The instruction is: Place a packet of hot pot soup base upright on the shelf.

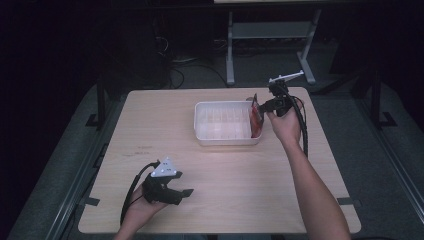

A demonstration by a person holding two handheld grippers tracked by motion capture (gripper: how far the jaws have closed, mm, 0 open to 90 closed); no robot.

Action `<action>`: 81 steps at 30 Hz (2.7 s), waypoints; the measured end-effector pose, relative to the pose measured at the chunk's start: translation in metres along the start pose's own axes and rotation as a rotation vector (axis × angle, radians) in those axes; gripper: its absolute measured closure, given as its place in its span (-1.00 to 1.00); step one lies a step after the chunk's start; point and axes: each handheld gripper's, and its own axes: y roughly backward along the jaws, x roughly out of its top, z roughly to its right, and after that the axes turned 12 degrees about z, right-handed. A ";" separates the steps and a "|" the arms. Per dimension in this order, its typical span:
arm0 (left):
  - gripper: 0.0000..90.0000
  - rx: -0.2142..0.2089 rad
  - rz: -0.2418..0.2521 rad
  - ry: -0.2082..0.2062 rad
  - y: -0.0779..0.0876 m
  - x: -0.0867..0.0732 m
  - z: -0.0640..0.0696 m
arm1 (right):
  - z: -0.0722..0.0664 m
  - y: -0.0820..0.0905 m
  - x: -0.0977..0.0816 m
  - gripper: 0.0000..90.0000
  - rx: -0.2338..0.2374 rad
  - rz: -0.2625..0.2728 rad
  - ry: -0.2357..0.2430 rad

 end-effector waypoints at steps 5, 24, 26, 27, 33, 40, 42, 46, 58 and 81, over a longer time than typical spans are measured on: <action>-0.40 -0.005 0.004 -0.004 0.000 0.000 0.000 | 0.000 -0.004 -0.001 0.97 0.000 -0.004 -0.005; -0.40 -0.001 0.003 -0.002 0.001 0.000 -0.001 | 0.009 0.009 0.000 0.77 0.024 0.018 -0.018; -0.40 0.000 0.005 0.000 0.001 0.000 -0.001 | 0.009 0.011 0.001 0.73 0.028 0.021 -0.015; -0.40 0.000 0.007 0.002 0.001 0.000 -0.001 | 0.009 0.012 0.001 0.73 0.030 0.022 -0.012; -0.40 0.001 0.001 -0.001 0.002 -0.001 -0.002 | 0.010 0.021 0.003 0.69 0.059 0.040 -0.019; -0.40 0.004 0.003 -0.001 0.002 -0.001 -0.002 | 0.016 0.036 0.003 0.65 0.080 0.052 -0.015; -0.40 0.007 0.008 0.004 0.003 -0.001 -0.002 | 0.017 0.040 0.001 0.63 0.088 0.055 -0.015; -0.41 0.009 0.007 0.004 0.003 -0.001 -0.003 | 0.020 0.044 -0.002 0.60 0.100 0.051 -0.008; -0.41 0.018 0.004 0.004 0.004 -0.002 -0.006 | 0.031 0.055 -0.016 0.51 0.138 0.052 -0.009; -0.42 0.036 0.014 0.020 0.007 -0.003 -0.009 | 0.035 0.065 -0.042 0.33 0.189 0.050 0.008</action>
